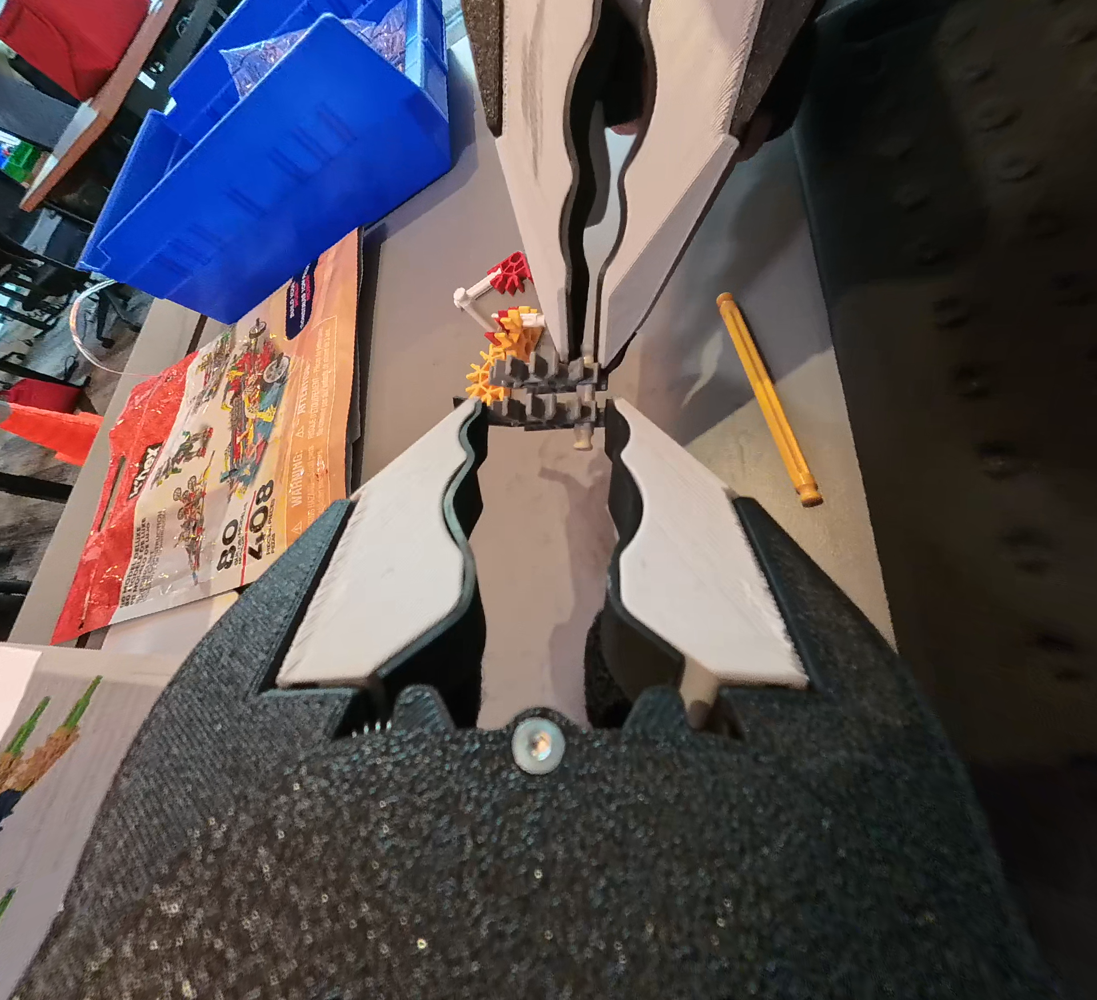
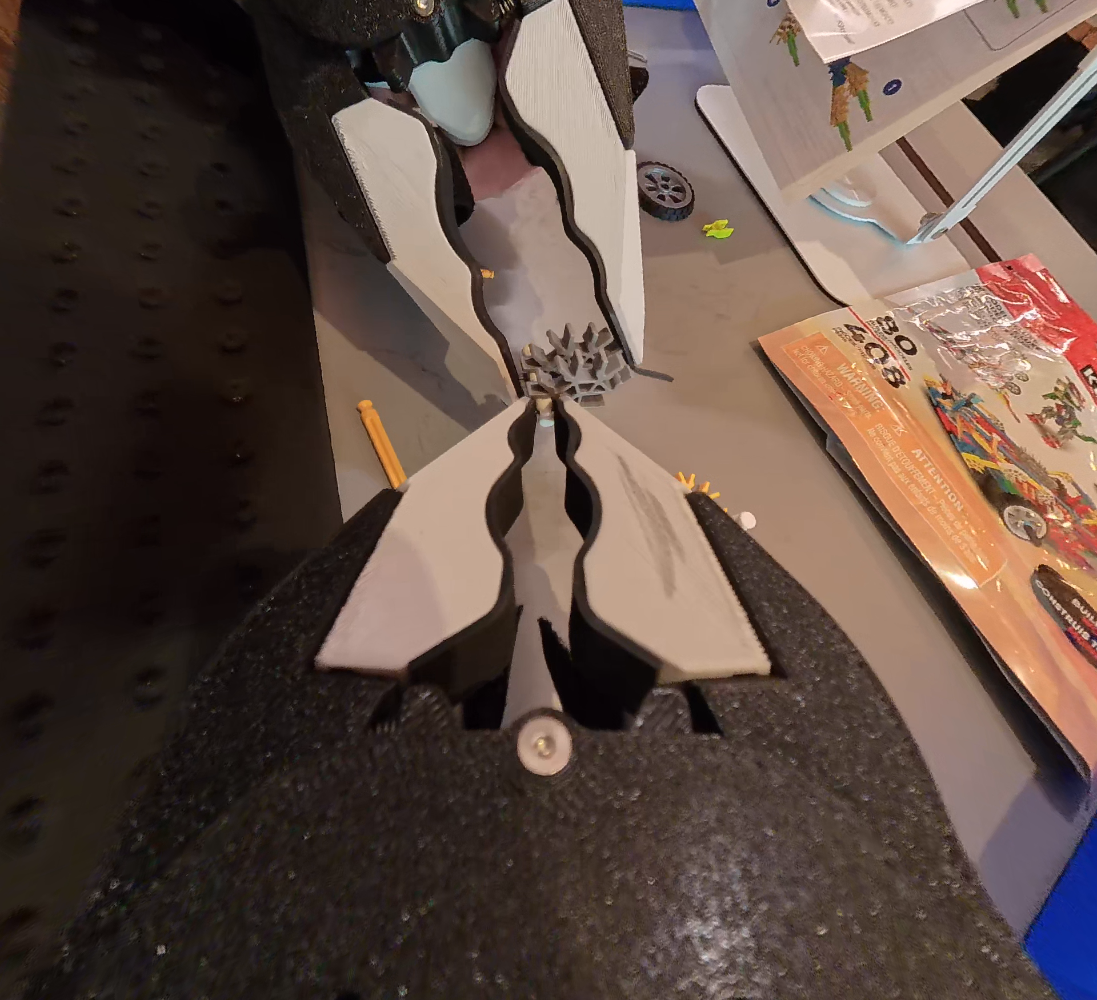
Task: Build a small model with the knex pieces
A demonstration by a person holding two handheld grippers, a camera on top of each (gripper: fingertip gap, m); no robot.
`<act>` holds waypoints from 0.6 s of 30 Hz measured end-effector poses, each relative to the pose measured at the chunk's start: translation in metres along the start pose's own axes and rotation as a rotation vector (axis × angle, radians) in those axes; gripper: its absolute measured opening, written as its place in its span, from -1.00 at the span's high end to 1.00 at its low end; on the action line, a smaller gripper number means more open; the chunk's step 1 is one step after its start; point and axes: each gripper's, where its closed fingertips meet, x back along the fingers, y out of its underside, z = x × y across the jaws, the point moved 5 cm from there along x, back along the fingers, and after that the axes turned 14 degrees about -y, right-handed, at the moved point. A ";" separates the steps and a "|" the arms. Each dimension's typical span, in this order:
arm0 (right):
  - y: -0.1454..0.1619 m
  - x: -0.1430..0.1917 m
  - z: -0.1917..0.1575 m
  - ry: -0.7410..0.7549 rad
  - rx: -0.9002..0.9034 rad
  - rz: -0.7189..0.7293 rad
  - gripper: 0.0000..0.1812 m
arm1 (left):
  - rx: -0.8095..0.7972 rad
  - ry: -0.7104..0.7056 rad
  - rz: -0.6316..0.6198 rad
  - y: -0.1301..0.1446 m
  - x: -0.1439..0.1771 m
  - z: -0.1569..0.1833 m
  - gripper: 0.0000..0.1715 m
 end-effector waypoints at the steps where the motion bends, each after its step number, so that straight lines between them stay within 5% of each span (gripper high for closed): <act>1: 0.000 0.000 0.000 -0.001 0.002 -0.003 0.95 | 0.001 0.002 0.000 0.000 0.000 0.000 0.55; 5: 0.001 0.003 0.003 -0.001 -0.052 0.030 0.88 | -0.051 -0.024 -0.004 0.001 0.000 0.001 0.55; 10: 0.002 0.004 0.007 -0.025 -0.104 0.032 0.46 | -0.167 -0.063 0.041 -0.008 -0.001 0.007 0.55; 18: -0.001 0.000 0.004 -0.077 -0.069 0.052 0.68 | -0.198 -0.052 0.087 -0.010 0.005 0.006 0.55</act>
